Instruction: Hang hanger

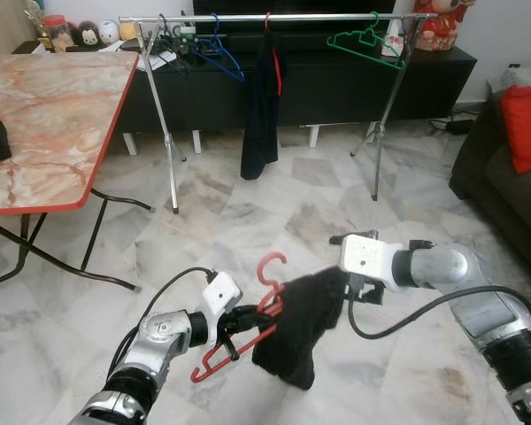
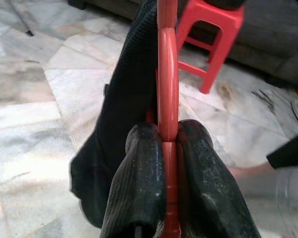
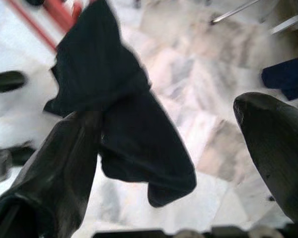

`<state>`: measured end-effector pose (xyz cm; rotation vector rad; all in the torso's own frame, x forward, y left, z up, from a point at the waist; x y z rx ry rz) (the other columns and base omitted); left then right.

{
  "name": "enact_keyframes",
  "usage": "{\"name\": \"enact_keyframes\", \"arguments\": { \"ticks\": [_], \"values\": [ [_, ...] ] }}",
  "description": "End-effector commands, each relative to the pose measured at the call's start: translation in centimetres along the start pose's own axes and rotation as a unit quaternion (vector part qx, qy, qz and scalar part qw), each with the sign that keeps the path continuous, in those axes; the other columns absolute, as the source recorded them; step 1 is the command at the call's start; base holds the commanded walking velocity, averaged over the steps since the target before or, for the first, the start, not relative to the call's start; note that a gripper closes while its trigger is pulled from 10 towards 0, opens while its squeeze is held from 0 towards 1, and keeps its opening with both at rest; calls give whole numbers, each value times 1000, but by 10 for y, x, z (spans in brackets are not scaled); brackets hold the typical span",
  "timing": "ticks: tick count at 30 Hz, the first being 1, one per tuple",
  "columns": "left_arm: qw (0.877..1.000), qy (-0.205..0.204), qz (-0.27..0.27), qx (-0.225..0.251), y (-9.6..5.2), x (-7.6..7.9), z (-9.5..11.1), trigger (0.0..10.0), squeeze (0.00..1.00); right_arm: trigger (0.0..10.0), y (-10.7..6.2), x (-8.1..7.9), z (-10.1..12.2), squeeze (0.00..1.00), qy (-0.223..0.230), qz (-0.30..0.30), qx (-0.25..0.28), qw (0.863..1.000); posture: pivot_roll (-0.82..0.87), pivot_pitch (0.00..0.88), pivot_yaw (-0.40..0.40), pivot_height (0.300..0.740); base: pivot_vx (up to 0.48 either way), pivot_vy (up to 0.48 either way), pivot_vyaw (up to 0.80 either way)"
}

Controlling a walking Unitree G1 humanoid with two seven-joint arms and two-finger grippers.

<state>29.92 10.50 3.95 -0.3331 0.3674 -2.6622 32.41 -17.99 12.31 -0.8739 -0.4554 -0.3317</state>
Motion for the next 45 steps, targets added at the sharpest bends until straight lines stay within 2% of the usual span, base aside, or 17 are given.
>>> {"name": "enact_keyframes", "arguments": {
  "ticks": [1, 6, 14, 16, 27, 31, 45],
  "values": [
    [999, 35, -33, 16, 1, 5, 12, 10000, 0, 10000, -3, -5, -5, 0, 11, 22, 9, 1000, -112, 37, -65, 740, 0, 0, 0],
    [995, 63, -75, 12, -3, 11, 19, 10000, 0, 10000, -2, -18, -17, 0, 13, 74, 1, 997, -112, 37, -65, 740, 0, 0, 0],
    [990, 71, -118, -1, -3, 20, 23, 10000, 0, 10000, 3, -18, -17, 0, 17, 75, 21, 997, -106, 29, -66, 740, 0, 0, 0],
    [988, 73, -134, -14, -4, 22, 22, 10000, 0, 10000, 7, -17, -13, 0, 25, 76, 42, 996, -103, 27, -64, 740, 0, 0, 0],
    [985, 77, -152, -30, -3, 28, 21, 10000, 0, 10000, 14, -34, -6, 0, 62, 144, 93, 983, -99, 7, -65, 740, 0, 0, 0],
    [985, 78, -152, -32, -2, 28, 21, 10000, 0, 10000, 16, -39, -9, 0, 63, 166, 85, 980, -99, 2, -67, 740, 0, 0, 0],
    [983, 86, -158, -29, 2, 32, 26, 10000, 0, 10000, 28, -48, -10, 0, 70, 180, 82, 978, -93, 0, -73, 740, 0, 0, 0]
  ]
}}
Point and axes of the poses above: a point about 5 cm out from each wrist's last joint towards the gripper, its own y axis pointing out of the wrist towards the gripper, its own z axis along the axis of the wrist's last joint, x = y × z, the point moved 2 cm from there along y, pointing out of the wrist towards the gripper, and after that the axes turned 8 degrees about -y, right-handed, at the moved point
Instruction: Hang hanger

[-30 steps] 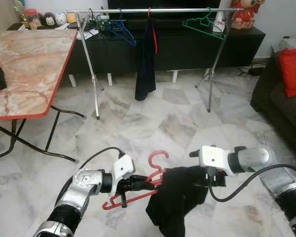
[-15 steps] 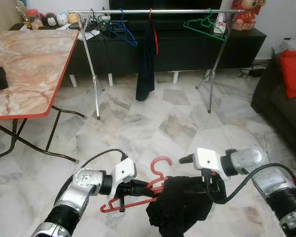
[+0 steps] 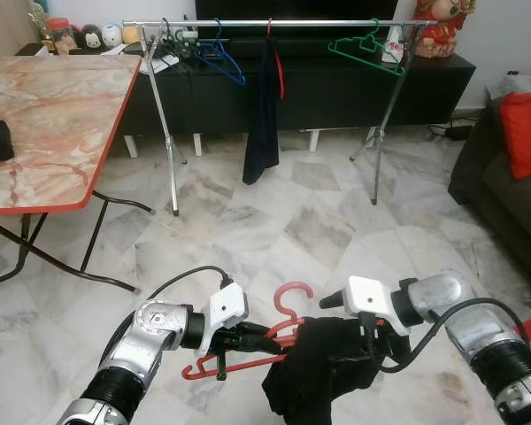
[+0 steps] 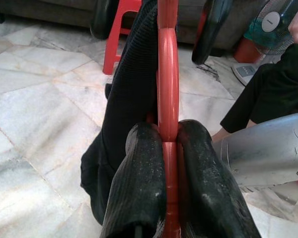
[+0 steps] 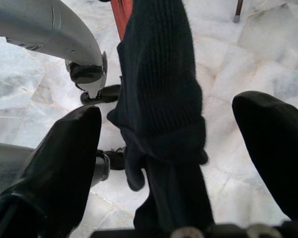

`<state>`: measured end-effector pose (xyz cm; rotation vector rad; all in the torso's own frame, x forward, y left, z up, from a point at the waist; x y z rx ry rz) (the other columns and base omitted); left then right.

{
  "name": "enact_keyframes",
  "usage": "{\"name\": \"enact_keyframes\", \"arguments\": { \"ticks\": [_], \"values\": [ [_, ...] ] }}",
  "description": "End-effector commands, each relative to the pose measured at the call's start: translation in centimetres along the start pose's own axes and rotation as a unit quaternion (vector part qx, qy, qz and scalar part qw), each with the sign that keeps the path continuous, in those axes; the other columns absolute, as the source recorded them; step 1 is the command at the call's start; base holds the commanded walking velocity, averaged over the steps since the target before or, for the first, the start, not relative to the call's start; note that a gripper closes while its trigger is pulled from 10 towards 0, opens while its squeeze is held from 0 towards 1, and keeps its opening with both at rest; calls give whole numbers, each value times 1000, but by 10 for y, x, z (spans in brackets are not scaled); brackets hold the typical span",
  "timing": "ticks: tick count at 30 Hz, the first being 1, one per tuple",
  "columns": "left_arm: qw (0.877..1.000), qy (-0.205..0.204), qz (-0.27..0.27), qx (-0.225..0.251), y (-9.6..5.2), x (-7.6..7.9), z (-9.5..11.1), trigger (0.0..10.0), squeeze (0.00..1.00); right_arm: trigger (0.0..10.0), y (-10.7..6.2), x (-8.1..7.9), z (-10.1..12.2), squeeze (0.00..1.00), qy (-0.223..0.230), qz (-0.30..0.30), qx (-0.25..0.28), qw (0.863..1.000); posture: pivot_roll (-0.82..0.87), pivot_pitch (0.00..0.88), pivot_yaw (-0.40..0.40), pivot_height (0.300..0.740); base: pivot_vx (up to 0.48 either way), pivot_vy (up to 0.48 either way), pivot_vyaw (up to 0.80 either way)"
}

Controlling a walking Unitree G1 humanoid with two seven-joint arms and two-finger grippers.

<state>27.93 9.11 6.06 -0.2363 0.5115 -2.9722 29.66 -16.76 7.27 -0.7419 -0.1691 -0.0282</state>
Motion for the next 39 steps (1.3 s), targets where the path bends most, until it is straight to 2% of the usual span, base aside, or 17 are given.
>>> {"name": "enact_keyframes", "arguments": {
  "ticks": [1, 2, 3, 4, 5, 6, 20, 39],
  "values": [
    [1000, 18, -14, 7, 5, 3, 9, 10000, 0, 10000, 2, 1, 2, 0, -8, 5, -2, 1000, -92, 0, -72, 740, 0, 0, 0],
    [1000, 18, -15, 6, 6, 3, 8, 10000, 0, 10000, 3, 0, 2, 0, -7, 7, 0, 1000, -92, 0, -72, 740, 0, 0, 0],
    [1000, 18, -15, 6, 6, 3, 8, 10000, 0, 9373, 4, 0, 2, 0, -6, 9, 1, 1000, -92, 0, -72, 740, 0, 0, 0],
    [1000, 18, -15, 6, 6, 3, 8, 10000, 0, 9373, 5, 0, 3, 0, -5, 10, 2, 1000, -92, 0, -72, 740, 0, 0, 0],
    [1000, 18, -14, 6, 6, 3, 8, 10000, 0, 2196, 5, 0, 3, 0, -4, 10, 5, 1000, -91, 0, -72, 740, 0, 0, 0],
    [1000, 18, -14, 6, 6, 3, 8, 10000, 0, 0, 5, 0, 3, 0, -3, 10, 6, 1000, -91, 0, -72, 740, 0, 0, 0],
    [1000, 23, -10, 3, 7, 0, 11, 10000, 0, 0, 6, -1, -4, 0, -6, 9, -20, 1000, -90, 9, -73, 740, 0, 0, 0],
    [1000, 28, -3, 4, 7, -3, 14, 10000, 0, 0, 12, 2, -2, 0, -8, 0, -18, 1000, -89, 23, -70, 740, 0, 0, 0]
  ]
}}
Point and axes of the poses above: a point about 5 cm out from each wrist's last joint towards the gripper, its own y axis pointing out of the wrist towards the gripper, its own z axis along the axis of the wrist's last joint, x = y × z, the point moved 2 cm from there along y, pointing out of the wrist towards the gripper, and after that the axes turned 8 degrees about -y, right-handed, at the moved point
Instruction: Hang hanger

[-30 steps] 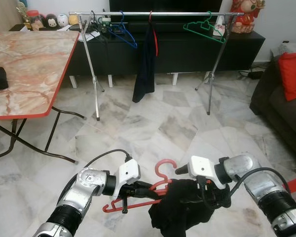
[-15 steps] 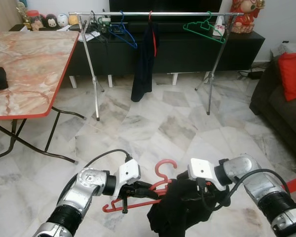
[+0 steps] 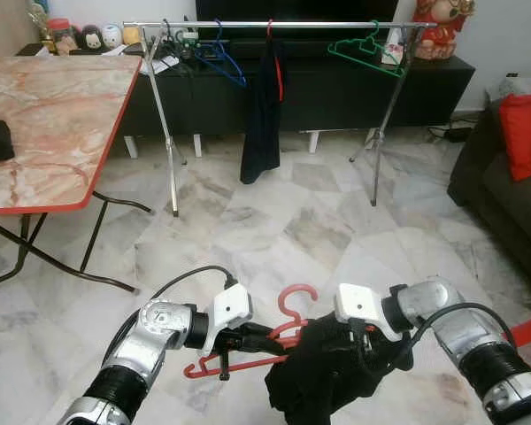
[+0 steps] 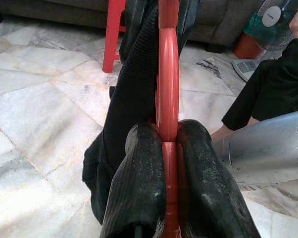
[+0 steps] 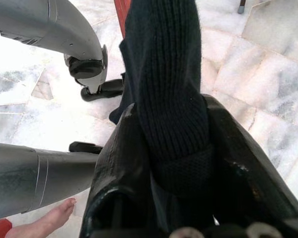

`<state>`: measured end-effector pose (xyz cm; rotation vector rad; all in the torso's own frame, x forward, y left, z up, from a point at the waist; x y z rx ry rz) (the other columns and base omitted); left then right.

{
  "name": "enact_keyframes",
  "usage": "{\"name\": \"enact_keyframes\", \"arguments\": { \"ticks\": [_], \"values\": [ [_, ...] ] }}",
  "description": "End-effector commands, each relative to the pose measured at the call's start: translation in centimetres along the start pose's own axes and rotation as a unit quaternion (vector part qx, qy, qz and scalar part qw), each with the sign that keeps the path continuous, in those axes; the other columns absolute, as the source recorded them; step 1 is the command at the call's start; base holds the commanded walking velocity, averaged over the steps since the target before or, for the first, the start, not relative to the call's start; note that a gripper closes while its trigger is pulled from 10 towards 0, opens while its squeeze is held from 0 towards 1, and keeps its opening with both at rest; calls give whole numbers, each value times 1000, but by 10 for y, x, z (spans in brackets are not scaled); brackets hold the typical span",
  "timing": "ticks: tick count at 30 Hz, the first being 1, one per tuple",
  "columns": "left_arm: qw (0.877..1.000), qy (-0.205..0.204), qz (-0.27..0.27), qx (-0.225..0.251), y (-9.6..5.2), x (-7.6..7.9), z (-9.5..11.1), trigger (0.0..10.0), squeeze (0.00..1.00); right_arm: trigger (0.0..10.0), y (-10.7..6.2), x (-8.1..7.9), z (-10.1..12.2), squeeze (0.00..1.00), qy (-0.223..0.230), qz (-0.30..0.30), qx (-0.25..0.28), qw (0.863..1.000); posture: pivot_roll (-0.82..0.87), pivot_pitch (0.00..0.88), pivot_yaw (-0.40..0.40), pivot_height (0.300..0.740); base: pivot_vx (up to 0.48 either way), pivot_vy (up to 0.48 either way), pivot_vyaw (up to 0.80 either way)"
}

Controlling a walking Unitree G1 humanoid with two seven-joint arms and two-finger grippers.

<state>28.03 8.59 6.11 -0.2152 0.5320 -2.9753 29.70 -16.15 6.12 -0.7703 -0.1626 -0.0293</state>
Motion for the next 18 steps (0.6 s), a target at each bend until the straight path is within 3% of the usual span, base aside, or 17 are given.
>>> {"name": "enact_keyframes", "arguments": {
  "ticks": [1, 18],
  "values": [
    [1000, 20, -2, 10, 2, -4, 12, 10000, 0, 0, 0, 3, 2, 0, -11, -1, -3, 1000, -89, 23, -70, 740, 0, 0, 0],
    [1000, 20, 5, 2, 3, -7, 13, 10000, 0, 0, 3, 5, 5, 0, -14, -9, 1, 1000, -91, 32, -71, 740, 0, 0, 0]
  ]
}}
Point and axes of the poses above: a point about 5 cm out from each wrist's last joint towards the gripper, its own y axis pointing out of the wrist towards the gripper, its own z axis along the axis of the wrist's last joint, x = y × z, the point moved 2 cm from there along y, pointing out of the wrist towards the gripper, and after that the axes turned 8 degrees about -y, right-handed, at the moved point
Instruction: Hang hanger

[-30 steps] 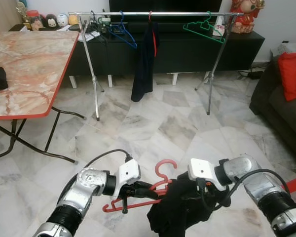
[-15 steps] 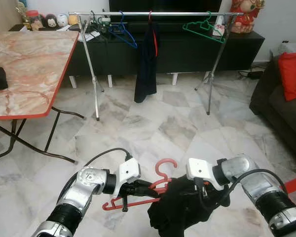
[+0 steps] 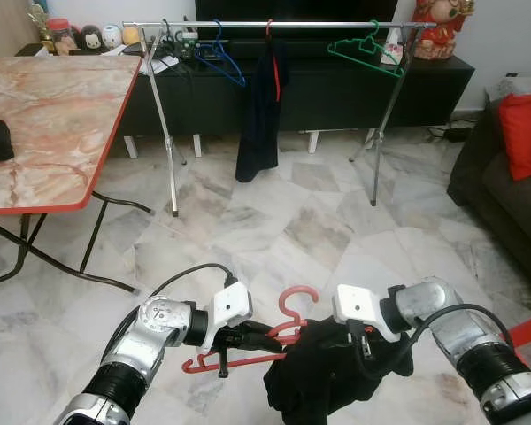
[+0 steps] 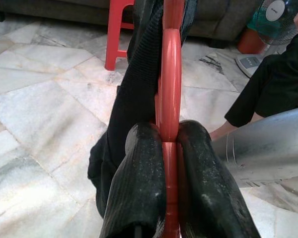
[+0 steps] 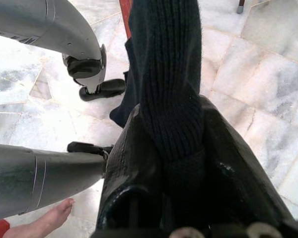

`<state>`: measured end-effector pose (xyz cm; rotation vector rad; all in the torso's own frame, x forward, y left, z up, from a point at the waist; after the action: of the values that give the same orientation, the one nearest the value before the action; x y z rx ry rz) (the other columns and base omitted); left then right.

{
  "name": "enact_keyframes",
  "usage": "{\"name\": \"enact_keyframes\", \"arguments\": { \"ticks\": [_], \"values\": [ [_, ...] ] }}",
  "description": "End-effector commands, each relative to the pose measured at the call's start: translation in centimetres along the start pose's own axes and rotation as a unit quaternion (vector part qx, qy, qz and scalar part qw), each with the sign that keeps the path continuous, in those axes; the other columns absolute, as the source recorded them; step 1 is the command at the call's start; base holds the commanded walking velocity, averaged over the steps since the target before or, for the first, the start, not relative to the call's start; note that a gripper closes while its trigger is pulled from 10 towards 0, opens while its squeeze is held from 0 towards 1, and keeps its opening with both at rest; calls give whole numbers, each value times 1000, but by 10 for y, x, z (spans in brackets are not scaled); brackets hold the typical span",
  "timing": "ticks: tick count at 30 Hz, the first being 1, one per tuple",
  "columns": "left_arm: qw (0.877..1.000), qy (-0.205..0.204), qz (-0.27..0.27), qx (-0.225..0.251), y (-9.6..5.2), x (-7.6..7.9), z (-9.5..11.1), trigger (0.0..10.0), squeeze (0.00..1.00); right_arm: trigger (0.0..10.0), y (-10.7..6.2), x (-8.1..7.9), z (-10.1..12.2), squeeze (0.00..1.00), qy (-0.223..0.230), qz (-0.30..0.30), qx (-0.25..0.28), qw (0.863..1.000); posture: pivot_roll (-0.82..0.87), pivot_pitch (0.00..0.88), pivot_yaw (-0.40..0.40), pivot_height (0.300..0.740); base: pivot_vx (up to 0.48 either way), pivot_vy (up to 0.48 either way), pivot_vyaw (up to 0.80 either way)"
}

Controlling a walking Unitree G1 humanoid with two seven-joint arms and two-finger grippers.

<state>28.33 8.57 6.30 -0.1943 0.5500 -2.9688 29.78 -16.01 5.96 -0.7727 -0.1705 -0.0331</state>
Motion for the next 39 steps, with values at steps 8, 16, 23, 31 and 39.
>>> {"name": "enact_keyframes", "arguments": {
  "ticks": [8, 16, 23, 31, 39],
  "values": [
    [1000, 13, 8, 1, 3, -5, 9, 10000, 0, 0, 2, 6, 6, 0, -13, -11, 3, 1000, -87, 27, -71, 740, 0, 0, 0],
    [999, 11, 51, -8, 0, -16, 6, 10000, 1000, 0, 1, 9, 4, 0, -16, -25, -5, 1000, -87, 24, -68, 740, 0, 0, 0],
    [998, 7, 67, 4, -5, -19, 7, 10000, 1000, 0, -1, 15, 0, 0, -14, -56, -18, 998, -87, 16, -65, 740, 0, 0, 0],
    [992, 6, 127, 19, -25, -31, 6, 10000, 1000, 0, -13, 24, -22, 0, 6, -135, -80, 988, -88, 4, -64, 740, 0, 0, 0],
    [959, 7, 275, 61, -47, -52, 5, 10000, 1000, 0, -27, 46, -31, 0, 54, -265, -99, 958, -86, 0, -63, 740, 0, 0, 0]
  ]
}}
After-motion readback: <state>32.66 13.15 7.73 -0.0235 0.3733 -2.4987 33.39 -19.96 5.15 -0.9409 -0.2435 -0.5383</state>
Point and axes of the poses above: a point about 5 cm out from each wrist's last joint towards the gripper, its own y axis pointing out of the wrist towards the gripper, its own z axis along the axis of the wrist's last joint, x = y × z, the point moved 2 cm from there along y, pointing out of the wrist towards the gripper, and after that the axes turned 8 degrees about -y, right-handed, at the moved point
